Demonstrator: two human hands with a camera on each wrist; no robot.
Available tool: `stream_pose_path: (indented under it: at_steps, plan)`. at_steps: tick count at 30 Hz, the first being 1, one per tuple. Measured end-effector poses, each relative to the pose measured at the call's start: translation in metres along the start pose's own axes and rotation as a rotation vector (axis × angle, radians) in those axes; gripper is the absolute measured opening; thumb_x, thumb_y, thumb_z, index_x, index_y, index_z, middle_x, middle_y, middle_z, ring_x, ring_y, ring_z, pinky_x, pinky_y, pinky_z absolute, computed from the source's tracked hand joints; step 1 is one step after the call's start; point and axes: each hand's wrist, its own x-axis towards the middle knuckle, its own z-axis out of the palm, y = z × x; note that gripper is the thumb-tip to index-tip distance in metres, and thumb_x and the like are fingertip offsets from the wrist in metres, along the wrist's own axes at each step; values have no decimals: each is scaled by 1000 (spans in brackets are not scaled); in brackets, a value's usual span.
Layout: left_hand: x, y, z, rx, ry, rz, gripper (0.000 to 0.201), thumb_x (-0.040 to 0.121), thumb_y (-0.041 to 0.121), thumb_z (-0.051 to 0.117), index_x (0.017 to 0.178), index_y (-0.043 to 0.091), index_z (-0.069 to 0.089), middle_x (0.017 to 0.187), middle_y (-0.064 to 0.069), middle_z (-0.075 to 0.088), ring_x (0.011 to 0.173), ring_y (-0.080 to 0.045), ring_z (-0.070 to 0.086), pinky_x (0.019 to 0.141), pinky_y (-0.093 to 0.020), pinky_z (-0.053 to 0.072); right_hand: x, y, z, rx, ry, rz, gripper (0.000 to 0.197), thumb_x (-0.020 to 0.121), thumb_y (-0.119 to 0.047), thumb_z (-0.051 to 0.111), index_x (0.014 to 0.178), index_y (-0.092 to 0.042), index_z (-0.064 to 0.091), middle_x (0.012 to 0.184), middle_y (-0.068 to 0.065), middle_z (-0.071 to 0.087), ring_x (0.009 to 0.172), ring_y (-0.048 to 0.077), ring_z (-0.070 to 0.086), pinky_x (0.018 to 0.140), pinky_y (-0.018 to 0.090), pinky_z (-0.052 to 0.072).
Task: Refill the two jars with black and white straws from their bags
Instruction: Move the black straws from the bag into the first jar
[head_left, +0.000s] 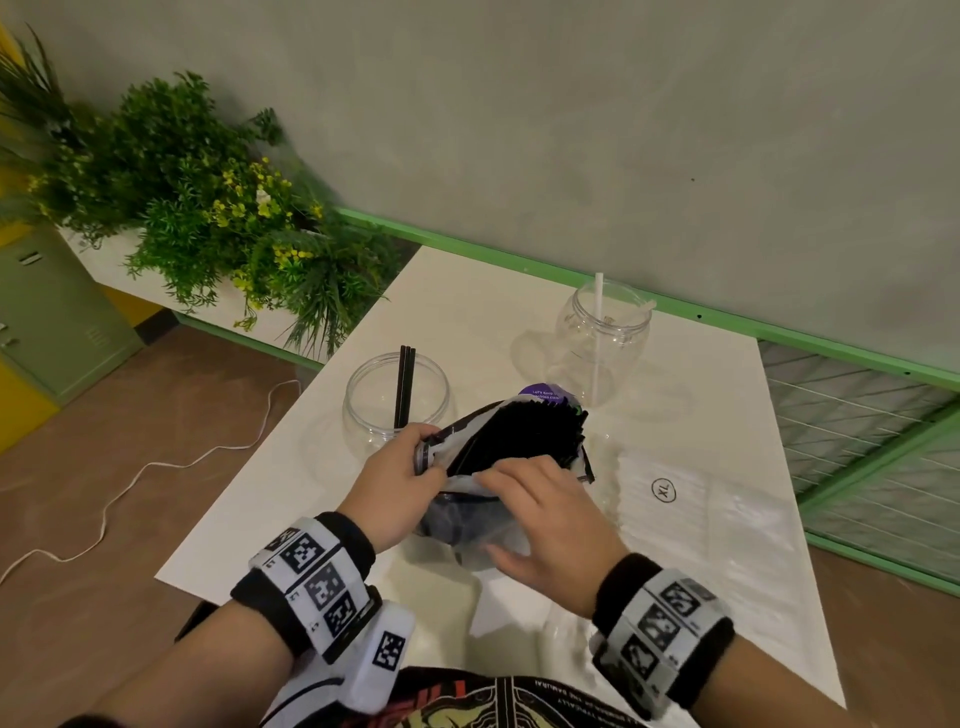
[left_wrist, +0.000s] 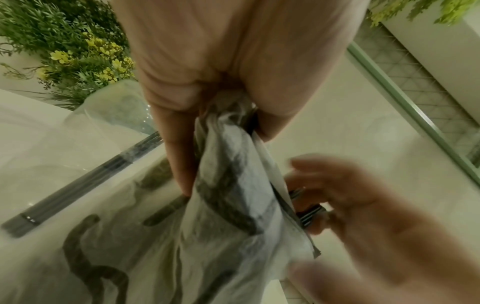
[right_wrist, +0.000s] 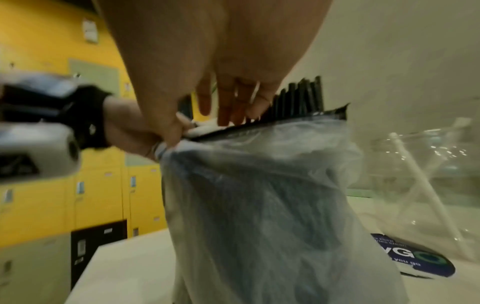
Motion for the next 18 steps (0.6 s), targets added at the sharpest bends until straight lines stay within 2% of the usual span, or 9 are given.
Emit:
stream_pose_path:
  at_steps: [2,4,6,8,10,12,15,16,18]
  plan:
    - [0,1,-1,-14,-13,2,30,91,7,53,110,30,50,98,13,63,90,-1,59,68,-7,42,1,2,11,-111,-93,82,66,67,-42,65,127,-19,48,113,-3,57,98,22,51,75,36,48]
    - [0,1,-2,-2,-22,-8,30,90,7,53,108,32,50,101,12,62,94,-4,59,73,-7,42,5,5,15,-154,-77,136,63,61,-36,71,119,-21,50,99,-6,59,90,20,48,73,34,42]
    - [1,-1,-2,63,-27,-19,30,89,16,55,115,30,50,113,5,57,107,-14,57,87,-19,43,8,8,19,-182,-24,132,47,58,-27,74,99,-21,52,82,-8,58,78,19,45,69,32,31]
    - [0,1,-3,174,-55,-90,45,88,32,57,131,30,43,121,5,43,114,-21,52,95,-32,44,9,10,22,-187,8,115,37,55,-14,74,81,-20,47,66,-7,52,65,19,44,63,33,26]
    - [-5,6,-3,270,-80,-172,57,87,49,55,138,36,33,120,4,42,108,-25,55,90,-40,51,7,11,25,-158,27,101,39,55,-4,70,75,-20,41,59,-6,46,57,20,42,62,34,27]
    - [-8,11,-4,300,-105,-197,59,86,56,52,138,38,31,114,2,57,92,-23,64,76,-39,56,5,14,27,-137,35,97,40,58,-2,68,76,-21,38,63,-5,46,58,20,42,62,34,28]
    - [-7,13,-2,181,-121,-232,54,89,46,54,137,35,31,99,1,63,73,-18,68,51,-31,56,-4,13,26,-104,-17,73,20,73,-16,65,83,-22,48,77,-4,49,73,18,43,67,32,33]
    - [-6,13,-1,116,-122,-247,55,90,41,56,138,33,31,99,1,62,73,-17,67,48,-28,55,-9,13,22,-76,-38,57,11,78,-23,62,86,-22,55,84,-4,52,79,17,45,71,31,36]
    - [-4,12,1,15,-135,-269,54,90,31,58,137,31,33,99,0,60,74,-18,67,49,-26,54,-17,12,14,27,-75,60,18,87,-35,55,89,-20,65,97,-2,55,89,17,50,80,31,40]
